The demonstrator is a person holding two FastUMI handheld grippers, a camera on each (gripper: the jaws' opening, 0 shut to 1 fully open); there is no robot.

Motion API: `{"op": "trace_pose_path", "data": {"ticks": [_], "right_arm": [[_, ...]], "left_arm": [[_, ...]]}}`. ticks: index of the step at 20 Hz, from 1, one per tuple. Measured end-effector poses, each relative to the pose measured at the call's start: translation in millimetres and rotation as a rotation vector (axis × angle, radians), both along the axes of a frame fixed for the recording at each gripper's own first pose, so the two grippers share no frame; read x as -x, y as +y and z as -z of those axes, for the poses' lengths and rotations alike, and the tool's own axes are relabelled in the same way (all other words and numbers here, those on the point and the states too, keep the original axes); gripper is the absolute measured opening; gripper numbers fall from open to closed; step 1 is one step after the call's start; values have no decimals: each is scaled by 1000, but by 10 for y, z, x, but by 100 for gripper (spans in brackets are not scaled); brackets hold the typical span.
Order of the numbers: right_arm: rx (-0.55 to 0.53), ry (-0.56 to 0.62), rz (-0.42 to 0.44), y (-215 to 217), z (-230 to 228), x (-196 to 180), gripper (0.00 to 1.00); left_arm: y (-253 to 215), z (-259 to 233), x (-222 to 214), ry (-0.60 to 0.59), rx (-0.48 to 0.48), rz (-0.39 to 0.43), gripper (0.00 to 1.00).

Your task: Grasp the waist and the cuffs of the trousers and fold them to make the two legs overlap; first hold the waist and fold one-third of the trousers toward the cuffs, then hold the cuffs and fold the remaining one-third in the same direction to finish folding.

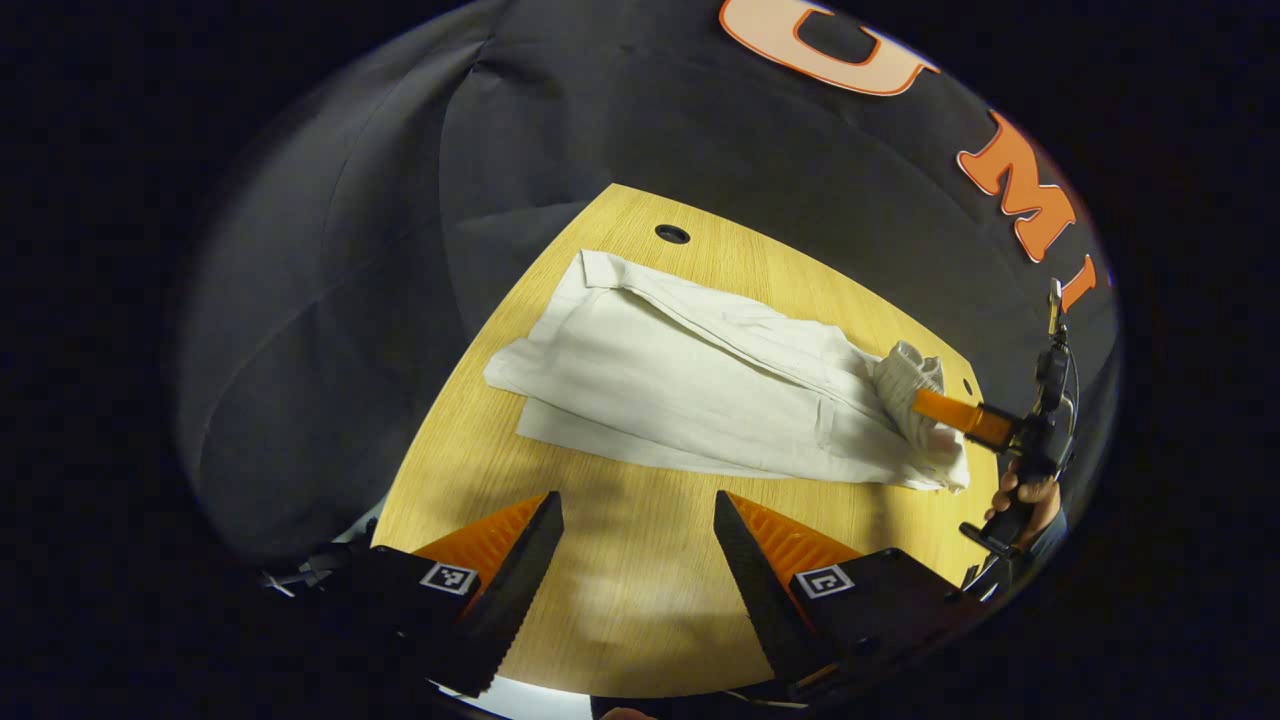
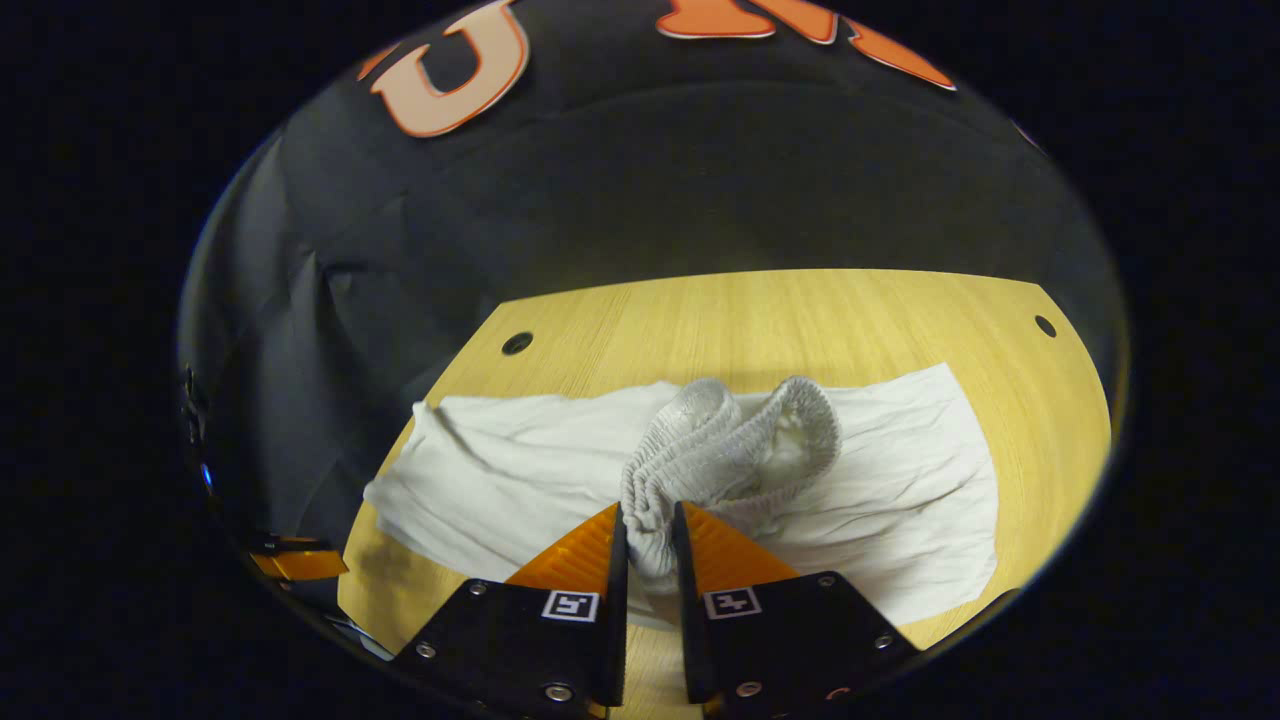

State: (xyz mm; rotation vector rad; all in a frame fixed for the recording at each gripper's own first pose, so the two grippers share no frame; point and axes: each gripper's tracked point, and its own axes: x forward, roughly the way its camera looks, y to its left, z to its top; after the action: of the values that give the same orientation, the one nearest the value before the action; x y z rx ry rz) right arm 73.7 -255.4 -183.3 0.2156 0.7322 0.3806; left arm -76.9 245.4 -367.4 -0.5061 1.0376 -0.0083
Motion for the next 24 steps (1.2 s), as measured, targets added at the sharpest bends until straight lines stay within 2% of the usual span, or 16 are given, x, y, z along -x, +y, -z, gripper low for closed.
{"op": "trace_pose_path", "data": {"ticks": [1,2,3,4,5,7,10,11,13,15,19,24], "right_arm": [[6,22,-31,-61,-53,-27,22],[3,31,-61,-125,-126,-60,43],[3,29,-78,-194,-173,-87,57],[-5,21,-104,-266,-263,-114,58],[-9,10,-130,-243,-219,-107,64],[8,4,-132,-389,-280,-254,86],[34,-37,-90,-541,-355,-203,95],[51,-47,-69,-649,-391,-215,96],[71,-66,-11,-1010,-502,-182,97],[63,-78,30,-1215,-581,-178,98],[26,-88,124,-1642,-719,-205,98],[10,-52,160,-1845,-638,-147,99]], "left_arm": [[-3,14,-5,4,23,-9,99],[-3,22,10,17,49,-28,99],[-16,8,18,22,77,-47,99],[-36,11,19,28,113,-70,100],[-58,18,7,33,154,-98,100],[56,46,-34,54,250,-182,100],[14,207,-92,75,389,-301,99],[48,292,-160,76,439,-365,99],[267,429,-233,73,475,-474,100],[398,431,-335,41,518,-532,100],[540,464,-604,7,586,-618,97],[471,507,-913,-58,586,-621,92]]}}
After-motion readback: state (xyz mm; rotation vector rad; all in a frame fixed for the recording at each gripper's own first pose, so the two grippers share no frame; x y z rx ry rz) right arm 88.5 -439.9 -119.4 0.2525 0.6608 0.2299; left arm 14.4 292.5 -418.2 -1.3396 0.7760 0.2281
